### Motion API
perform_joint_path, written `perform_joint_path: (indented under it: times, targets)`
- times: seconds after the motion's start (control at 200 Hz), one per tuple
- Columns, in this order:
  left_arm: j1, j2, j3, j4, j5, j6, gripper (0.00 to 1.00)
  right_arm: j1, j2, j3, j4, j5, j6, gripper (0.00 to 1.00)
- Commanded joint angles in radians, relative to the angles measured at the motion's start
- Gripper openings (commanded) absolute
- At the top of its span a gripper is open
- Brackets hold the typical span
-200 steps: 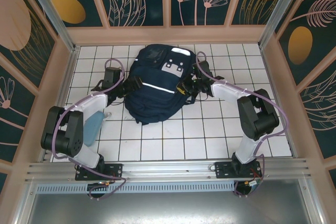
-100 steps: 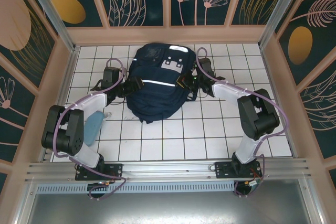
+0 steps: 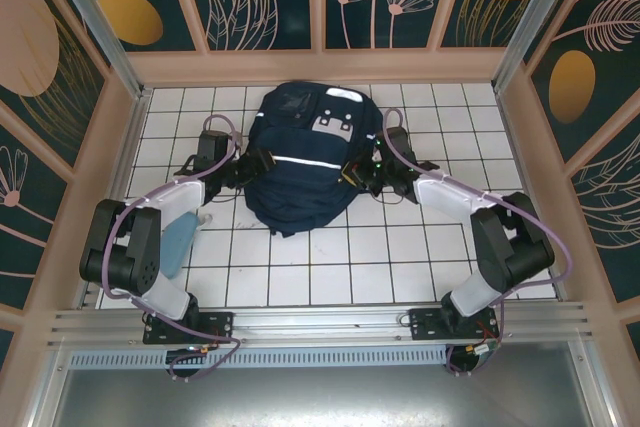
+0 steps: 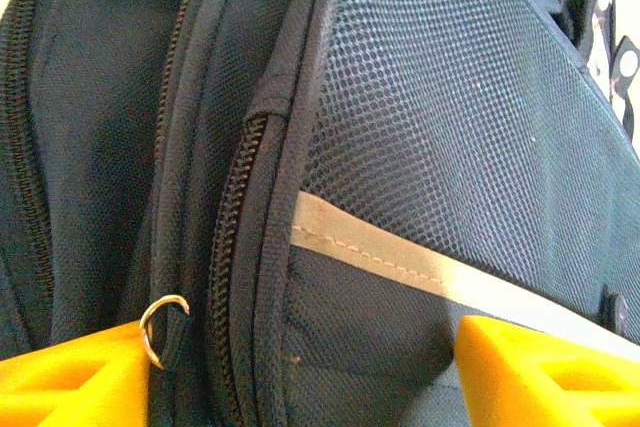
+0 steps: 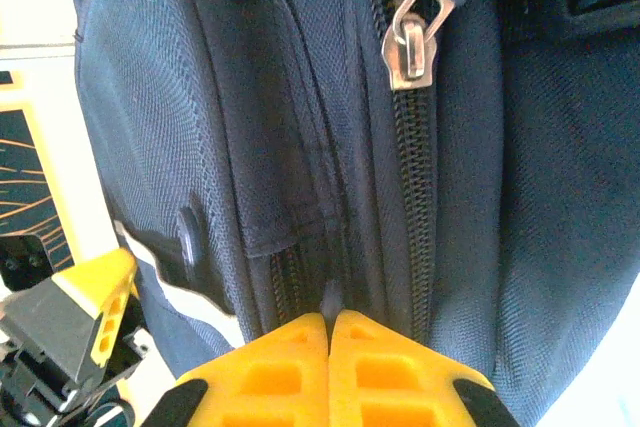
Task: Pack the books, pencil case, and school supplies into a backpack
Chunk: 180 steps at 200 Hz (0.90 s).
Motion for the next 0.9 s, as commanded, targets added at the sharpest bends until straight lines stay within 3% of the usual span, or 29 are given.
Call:
perform_joint_path:
  times: [0.0, 0.075, 0.185, 0.25, 0.425, 0.576, 0.826, 0.896]
  targets:
    - [-0.025, 0.015, -0.006, 0.111, 0.073, -0.036, 0.7, 0.079, -0.049, -0.038, -0.003, -0.11, 0.084, 0.02]
    - [-0.026, 0.016, -0.004, 0.116, 0.073, -0.043, 0.69, 0.121, -0.048, -0.051, 0.038, -0.138, 0.126, 0.05]
    - [-0.026, 0.011, 0.003, 0.115, 0.075, -0.046, 0.69, 0.157, -0.061, -0.04, 0.028, -0.13, 0.123, 0.18]
    - [-0.027, 0.004, 0.004, 0.111, 0.07, -0.045, 0.69, 0.153, -0.088, -0.025, -0.045, -0.072, 0.061, 0.3]
    - [-0.026, -0.014, 0.008, 0.078, 0.044, -0.024, 0.7, 0.111, -0.197, -0.003, -0.194, 0.094, -0.164, 0.47]
    - [-0.026, -0.035, 0.013, 0.039, 0.011, 0.003, 0.7, 0.088, -0.15, 0.066, -0.262, 0.176, -0.276, 0.49]
    - [-0.026, -0.04, 0.01, 0.035, 0.035, 0.011, 0.71, 0.007, 0.011, 0.186, -0.302, 0.311, -0.271, 0.52]
    - [-0.026, -0.039, 0.01, 0.034, 0.051, 0.016, 0.71, -0.012, 0.051, 0.205, -0.257, 0.285, -0.288, 0.51]
